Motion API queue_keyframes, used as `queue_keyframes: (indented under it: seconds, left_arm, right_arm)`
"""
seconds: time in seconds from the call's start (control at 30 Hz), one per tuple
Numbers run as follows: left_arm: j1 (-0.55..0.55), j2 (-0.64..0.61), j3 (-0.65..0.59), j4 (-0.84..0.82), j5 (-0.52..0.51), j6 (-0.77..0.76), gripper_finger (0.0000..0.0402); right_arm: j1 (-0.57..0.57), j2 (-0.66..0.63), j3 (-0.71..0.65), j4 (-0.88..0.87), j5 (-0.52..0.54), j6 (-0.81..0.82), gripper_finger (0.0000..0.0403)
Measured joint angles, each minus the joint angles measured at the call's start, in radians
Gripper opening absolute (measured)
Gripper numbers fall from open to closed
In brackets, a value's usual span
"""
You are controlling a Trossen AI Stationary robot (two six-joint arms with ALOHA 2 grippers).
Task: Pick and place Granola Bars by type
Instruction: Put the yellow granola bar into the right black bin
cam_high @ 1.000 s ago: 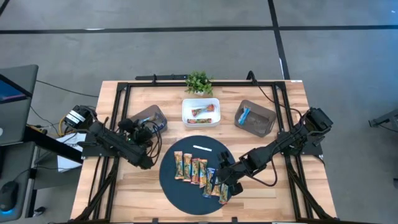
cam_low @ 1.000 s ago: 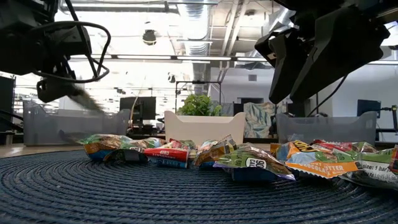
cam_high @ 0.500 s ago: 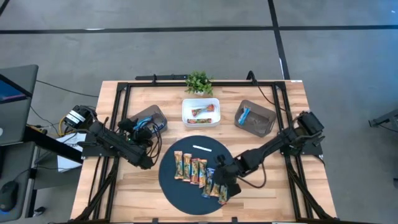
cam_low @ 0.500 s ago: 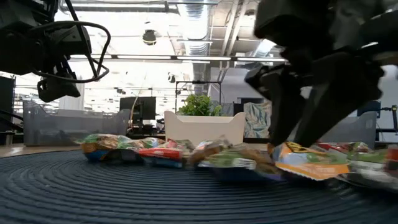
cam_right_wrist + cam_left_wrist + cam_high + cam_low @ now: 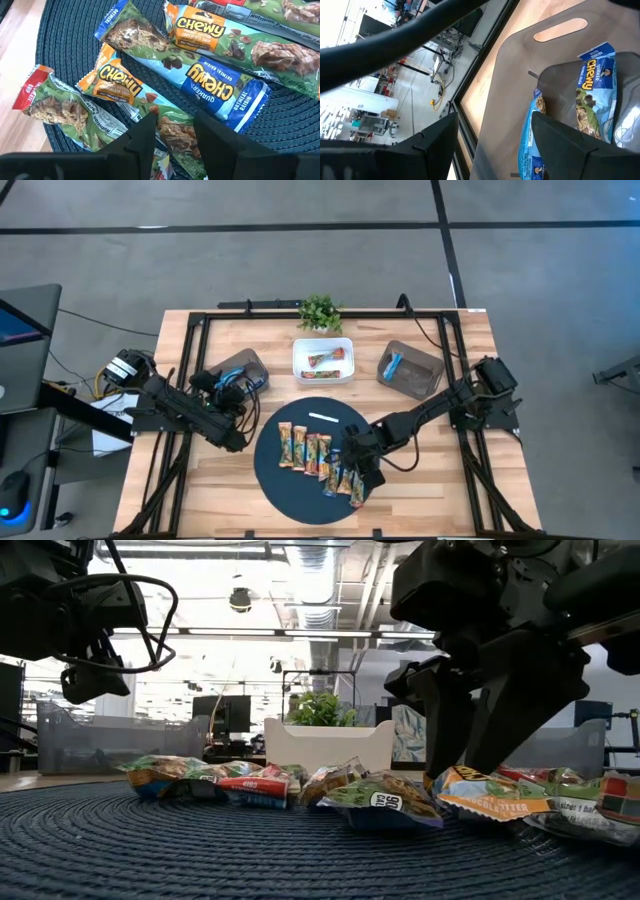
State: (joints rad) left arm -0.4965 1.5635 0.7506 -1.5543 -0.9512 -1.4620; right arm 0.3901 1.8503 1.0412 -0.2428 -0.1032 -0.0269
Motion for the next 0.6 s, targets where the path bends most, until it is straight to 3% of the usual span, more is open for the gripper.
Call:
queue_keyframes:
  seconds: [0.2, 0.5, 0.6]
  left_arm:
    - [0.0, 0.0, 0.0, 0.0, -0.001, 0.0, 0.0245]
    - [0.0, 0.0, 0.0, -0.002, -0.004, 0.001, 0.0245]
    - [0.0, 0.0, 0.0, -0.003, -0.004, 0.002, 0.0245]
  right_arm:
    - [0.0, 0.0, 0.0, -0.002, 0.0, -0.008, 0.0104]
    - [0.0, -0.001, 0.0, -0.012, -0.006, -0.028, 0.0008]
    - [0.0, -0.002, 0.0, -0.013, -0.004, -0.034, 0.0005]
